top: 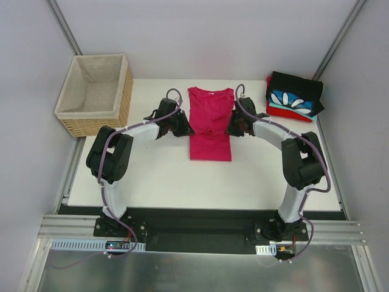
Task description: Fold and stack the t-shirts
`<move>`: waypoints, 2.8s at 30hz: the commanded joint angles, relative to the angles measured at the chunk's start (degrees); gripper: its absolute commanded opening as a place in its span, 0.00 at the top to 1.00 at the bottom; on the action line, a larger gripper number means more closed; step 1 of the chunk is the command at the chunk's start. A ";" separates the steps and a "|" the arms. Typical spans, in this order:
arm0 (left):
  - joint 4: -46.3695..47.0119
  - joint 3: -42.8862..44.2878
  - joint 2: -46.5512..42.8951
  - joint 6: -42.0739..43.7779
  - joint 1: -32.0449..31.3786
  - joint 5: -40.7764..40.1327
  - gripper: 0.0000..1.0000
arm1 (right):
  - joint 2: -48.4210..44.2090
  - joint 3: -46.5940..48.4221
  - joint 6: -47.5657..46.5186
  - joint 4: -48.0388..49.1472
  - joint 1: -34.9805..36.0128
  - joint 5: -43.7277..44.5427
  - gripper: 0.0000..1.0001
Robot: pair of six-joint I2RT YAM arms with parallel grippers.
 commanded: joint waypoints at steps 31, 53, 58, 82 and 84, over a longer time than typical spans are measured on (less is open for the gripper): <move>35.11 -27.41 -22.23 -12.37 -7.37 10.36 0.01 | -16.29 -5.28 -5.64 -1.63 5.06 4.76 0.24; 71.55 -32.17 -2.00 -24.17 -6.76 19.52 0.05 | -11.28 0.34 -7.49 -3.39 3.12 -0.61 0.26; 67.23 -30.59 -1.66 -21.88 -6.49 19.61 0.05 | -10.13 1.22 -7.05 -3.22 3.21 -0.87 0.26; 76.55 -33.84 9.07 -20.56 -4.38 18.91 0.06 | 1.03 8.52 0.50 -3.74 7.07 -15.11 0.27; 76.38 -34.01 8.80 -20.38 -4.38 18.82 0.06 | 2.08 8.69 0.95 -3.48 7.16 -15.46 0.27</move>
